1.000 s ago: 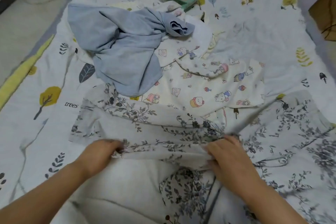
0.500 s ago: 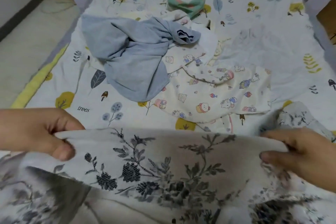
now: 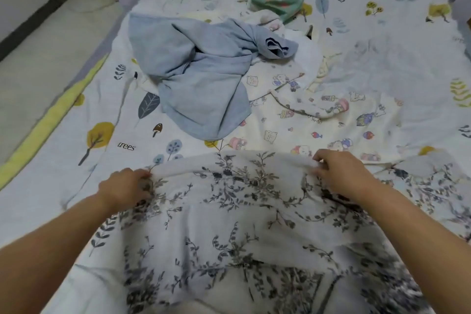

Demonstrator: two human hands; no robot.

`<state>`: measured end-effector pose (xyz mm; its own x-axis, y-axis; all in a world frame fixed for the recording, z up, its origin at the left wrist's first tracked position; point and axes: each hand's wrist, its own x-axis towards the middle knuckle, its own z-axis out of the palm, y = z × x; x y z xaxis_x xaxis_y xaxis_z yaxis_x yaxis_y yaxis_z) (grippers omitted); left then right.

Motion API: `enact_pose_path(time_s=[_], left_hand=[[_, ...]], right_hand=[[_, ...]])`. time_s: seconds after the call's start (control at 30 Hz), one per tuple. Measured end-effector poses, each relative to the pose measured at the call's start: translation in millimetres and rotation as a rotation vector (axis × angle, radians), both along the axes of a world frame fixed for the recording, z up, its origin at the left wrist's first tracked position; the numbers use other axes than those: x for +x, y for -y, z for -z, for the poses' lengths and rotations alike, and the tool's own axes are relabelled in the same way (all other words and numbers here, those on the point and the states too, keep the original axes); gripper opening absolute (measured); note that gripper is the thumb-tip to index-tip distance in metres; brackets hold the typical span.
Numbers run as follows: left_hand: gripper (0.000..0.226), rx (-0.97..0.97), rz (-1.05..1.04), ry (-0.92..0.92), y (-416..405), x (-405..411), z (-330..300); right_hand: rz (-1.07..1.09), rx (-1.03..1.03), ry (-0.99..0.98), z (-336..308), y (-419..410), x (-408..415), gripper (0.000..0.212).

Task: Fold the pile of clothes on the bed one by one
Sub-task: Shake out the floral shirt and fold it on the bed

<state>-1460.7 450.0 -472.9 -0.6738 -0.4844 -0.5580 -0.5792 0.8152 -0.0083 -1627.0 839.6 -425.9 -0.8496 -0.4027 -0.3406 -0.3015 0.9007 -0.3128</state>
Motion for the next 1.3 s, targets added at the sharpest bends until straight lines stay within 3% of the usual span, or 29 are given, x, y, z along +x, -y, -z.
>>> enact_pose_path(time_s=[0.03, 0.1, 0.17, 0.27, 0.37, 0.43, 0.5, 0.57, 0.67, 0.73, 0.83, 0.93, 1.03, 1.1, 1.17, 1.23, 1.3], left_hand=[[0.051, -0.028, -0.058, -0.003, 1, 5, 10], [0.061, -0.022, -0.371, -0.108, 0, 14, 24], [0.051, 0.076, -0.64, -0.206, -5, 20, 31], [0.022, 0.18, -0.644, -0.268, -5, 24, 36], [0.012, 0.01, -0.557, -0.658, 8, 18, 26], [0.019, -0.049, -0.556, -0.858, 16, 10, 18], [0.043, 0.023, -0.673, -0.826, 18, 2, 17], [0.056, 0.089, -0.752, -0.619, 14, 5, 24], [0.055, 0.08, -0.629, -0.21, -5, 31, 42], [0.052, 0.078, -0.594, -0.109, -13, 51, 47], [0.032, 0.107, -0.602, -0.182, -14, 70, 44], [0.011, -0.041, -0.48, -0.418, -2, 75, 28], [0.01, -0.206, -0.367, -0.603, 22, 70, 13], [0.019, -0.251, -0.407, -0.604, 31, 64, 9], [0.031, -0.259, -0.408, -0.51, 23, 60, 12], [0.032, -0.259, -0.269, -0.453, -1, 60, 16], [0.034, -0.185, -0.068, -0.441, -37, 62, 16]], right_hand=[[-0.007, 0.014, -0.003, 6, 1, -2, 0.003], [-0.023, 0.056, -0.019, 15, 3, -6, 0.009], [-0.002, 0.086, -0.073, 16, 2, -15, 0.01], [0.107, 0.071, -0.313, 12, 0, -35, 0.01], [0.18, 0.066, -0.482, 9, 2, -50, 0.012], [0.184, 0.121, -0.527, 12, 11, -49, 0.019], [0.165, 0.165, -0.556, 14, 25, -34, 0.037], [0.033, 0.111, -0.566, 18, 43, -4, 0.049], [-0.264, 0.075, -0.239, 39, 66, 61, 0.049], [-0.426, 0.111, -0.063, 57, 74, 99, 0.053], [-0.531, 0.151, -0.089, 76, 72, 126, 0.045], [-0.44, 0.076, -0.219, 86, 81, 129, 0.041], [-0.213, -0.192, -0.299, 85, 104, 128, 0.023], [-0.136, -0.291, -0.344, 81, 113, 126, 0.009], [-0.25, -0.033, -0.155, 85, 113, 126, 0.037], [-0.382, 0.158, 0.014, 94, 101, 131, 0.063], [-0.36, 0.136, 0.049, 88, 90, 140, 0.054]])
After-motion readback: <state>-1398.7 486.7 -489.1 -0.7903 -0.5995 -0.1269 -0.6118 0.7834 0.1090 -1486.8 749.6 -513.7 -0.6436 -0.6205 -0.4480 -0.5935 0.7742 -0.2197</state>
